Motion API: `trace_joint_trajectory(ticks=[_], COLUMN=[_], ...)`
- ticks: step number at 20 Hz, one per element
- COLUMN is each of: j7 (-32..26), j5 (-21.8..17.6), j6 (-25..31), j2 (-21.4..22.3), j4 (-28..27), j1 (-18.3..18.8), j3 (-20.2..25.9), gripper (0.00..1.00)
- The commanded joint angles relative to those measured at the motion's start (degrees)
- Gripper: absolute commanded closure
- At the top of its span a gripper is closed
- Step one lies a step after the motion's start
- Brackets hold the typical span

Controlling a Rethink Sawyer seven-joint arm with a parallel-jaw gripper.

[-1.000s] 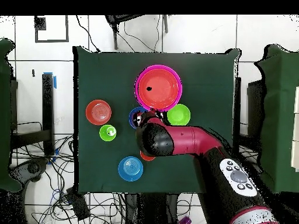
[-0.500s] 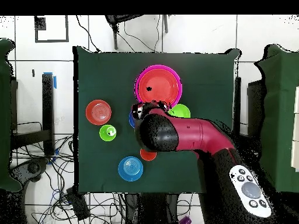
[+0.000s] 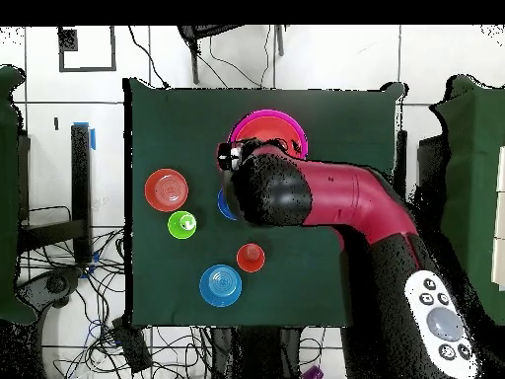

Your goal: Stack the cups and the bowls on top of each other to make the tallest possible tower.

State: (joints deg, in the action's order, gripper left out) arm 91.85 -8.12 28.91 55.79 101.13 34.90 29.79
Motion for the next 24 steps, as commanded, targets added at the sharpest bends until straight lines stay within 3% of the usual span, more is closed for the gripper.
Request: trace_joint_trajectory(ticks=[1, 10, 17, 20, 24], j7=[2.08, 1.26, 7.43, 11.84, 13.36], j5=[0.16, -1.43, 0.24, 0.24, -0.20], j6=[7.91, 7.73, 4.04, -1.43, -4.90], j2=[-5.56, -11.51, -12.34, -12.67, -13.69], j4=[-9.56, -16.39, -14.57, -12.36, -11.45], j1=[-3.63, -5.95, -8.57, -10.74, -12.37], j3=[0.68, -0.26, -2.14, -4.27, -6.32], gripper=[0.00, 0.00, 0.00, 0.00, 0.00])
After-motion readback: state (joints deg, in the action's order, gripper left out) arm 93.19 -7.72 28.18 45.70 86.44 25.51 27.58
